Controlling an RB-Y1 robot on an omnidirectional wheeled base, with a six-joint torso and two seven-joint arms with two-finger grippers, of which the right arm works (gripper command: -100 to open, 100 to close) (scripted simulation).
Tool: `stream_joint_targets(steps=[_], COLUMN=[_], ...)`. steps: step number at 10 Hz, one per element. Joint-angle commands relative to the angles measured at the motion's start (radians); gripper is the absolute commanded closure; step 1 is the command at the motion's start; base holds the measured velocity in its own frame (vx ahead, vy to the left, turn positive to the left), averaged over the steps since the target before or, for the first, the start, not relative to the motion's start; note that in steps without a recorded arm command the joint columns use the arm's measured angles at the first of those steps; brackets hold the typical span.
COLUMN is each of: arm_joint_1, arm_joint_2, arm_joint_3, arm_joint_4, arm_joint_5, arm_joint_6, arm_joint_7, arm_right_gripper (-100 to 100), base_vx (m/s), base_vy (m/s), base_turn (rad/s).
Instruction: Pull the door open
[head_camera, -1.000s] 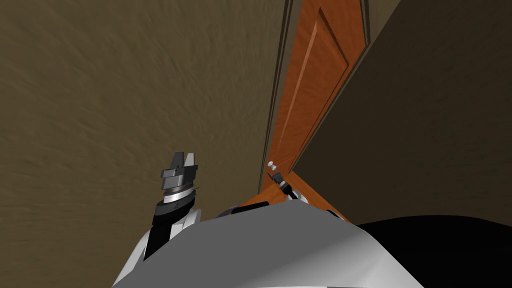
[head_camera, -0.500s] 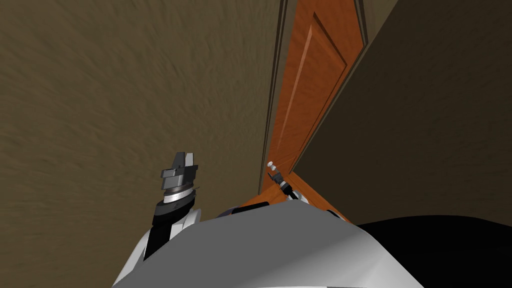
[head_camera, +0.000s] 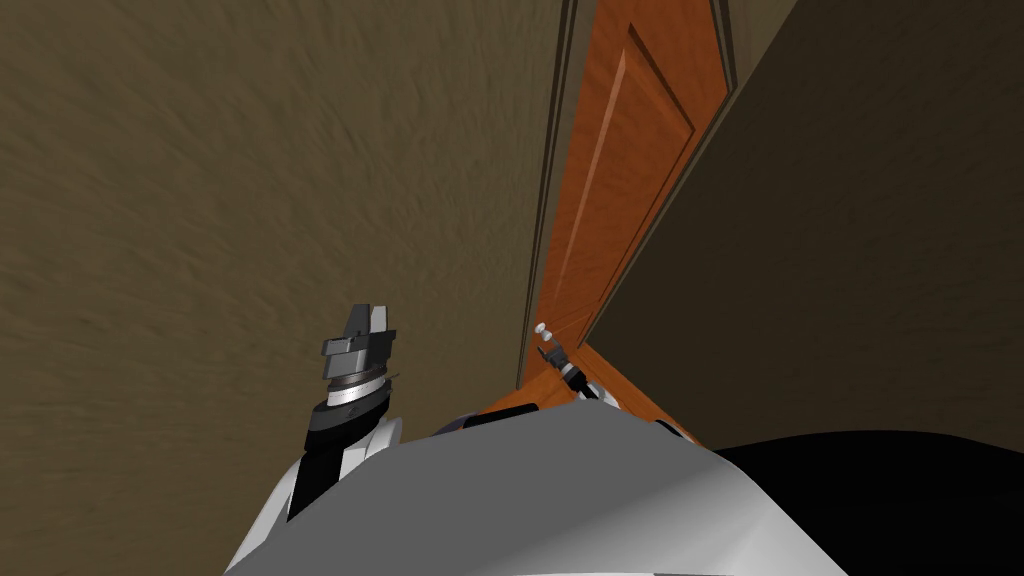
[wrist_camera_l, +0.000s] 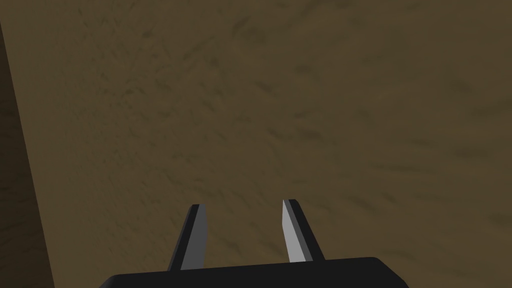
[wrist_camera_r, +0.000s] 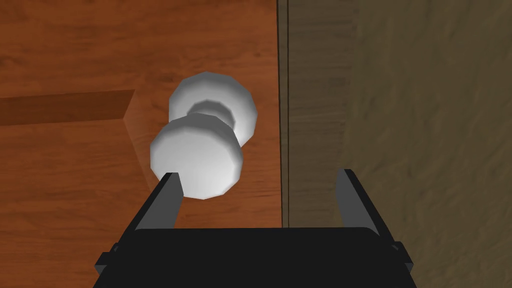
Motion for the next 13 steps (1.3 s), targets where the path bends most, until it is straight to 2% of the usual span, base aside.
stream_joint_targets(steps=[1,10,11,13], arm_joint_1=[0.01,0.01,-0.004,-0.004], arm_joint_2=[-0.018,-0.018,-0.021,-0.021], arm_joint_3=[0.003,0.003,0.019,0.019], arm_joint_4=[0.009,0.009,0.026,0.026], arm_joint_5=[-0.006,-0.006,-0.013,-0.013], arm_joint_6=[-0.027,-0.027,-0.035,-0.035], arm_joint_7=[-0.009,-0.009,-0.008,-0.008], arm_right_gripper=[-100,-100,-100,-100], base_vx=[-0.002,0.0,0.0,0.002], base_vy=[-0.005,0.002,0.0,-0.002], base_turn=[0.012,-0.001,0.0,0.006])
